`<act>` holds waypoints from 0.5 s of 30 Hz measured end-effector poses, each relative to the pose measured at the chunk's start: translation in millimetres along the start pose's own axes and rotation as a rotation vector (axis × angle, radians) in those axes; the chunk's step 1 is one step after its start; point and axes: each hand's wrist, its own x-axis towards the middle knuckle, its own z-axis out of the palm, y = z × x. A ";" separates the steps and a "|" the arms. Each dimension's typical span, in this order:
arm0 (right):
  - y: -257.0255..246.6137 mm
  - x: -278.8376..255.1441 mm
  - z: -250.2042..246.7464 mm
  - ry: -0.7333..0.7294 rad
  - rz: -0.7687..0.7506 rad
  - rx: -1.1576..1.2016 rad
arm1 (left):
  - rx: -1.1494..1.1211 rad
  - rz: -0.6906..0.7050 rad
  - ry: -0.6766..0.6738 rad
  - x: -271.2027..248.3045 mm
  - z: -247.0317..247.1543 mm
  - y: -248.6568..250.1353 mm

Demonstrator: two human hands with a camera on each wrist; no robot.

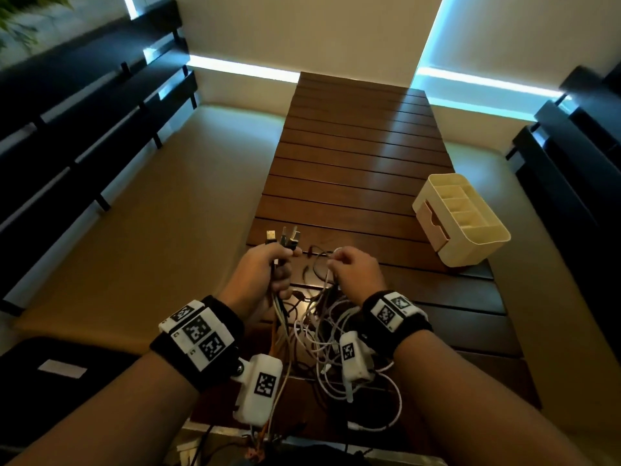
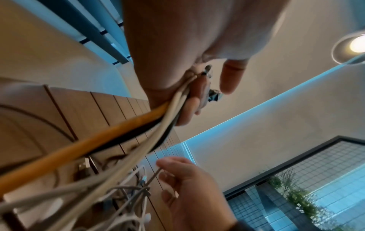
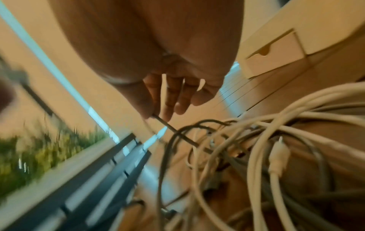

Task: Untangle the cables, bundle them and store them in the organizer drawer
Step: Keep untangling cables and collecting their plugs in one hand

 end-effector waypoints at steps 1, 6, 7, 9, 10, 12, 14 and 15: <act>-1.5 -7.3 -9.0 0.041 -0.009 0.107 | -0.034 -0.006 -0.005 0.7 1.4 -0.6; -19.4 -46.8 -49.2 0.198 -0.130 0.534 | -0.043 0.039 -0.006 2.9 18.6 -4.5; -24.0 -53.4 -54.7 0.215 -0.171 0.567 | -0.049 0.059 -0.008 2.7 23.8 -4.7; -32.7 -67.2 -61.0 0.223 -0.234 0.566 | -0.069 0.105 -0.015 1.6 35.2 -4.3; -35.1 -74.0 -61.0 0.220 -0.248 0.542 | -0.081 0.128 -0.025 0.5 41.0 -3.7; -37.6 -87.3 -57.0 0.182 -0.256 0.490 | -0.099 0.159 -0.064 -2.2 50.6 -2.2; -39.1 -100.7 -51.6 0.110 -0.293 0.418 | -0.102 0.183 -0.120 -6.2 56.6 -1.3; -39.3 -106.1 -49.7 0.082 -0.318 0.388 | -0.102 0.195 -0.146 -8.5 57.9 -1.0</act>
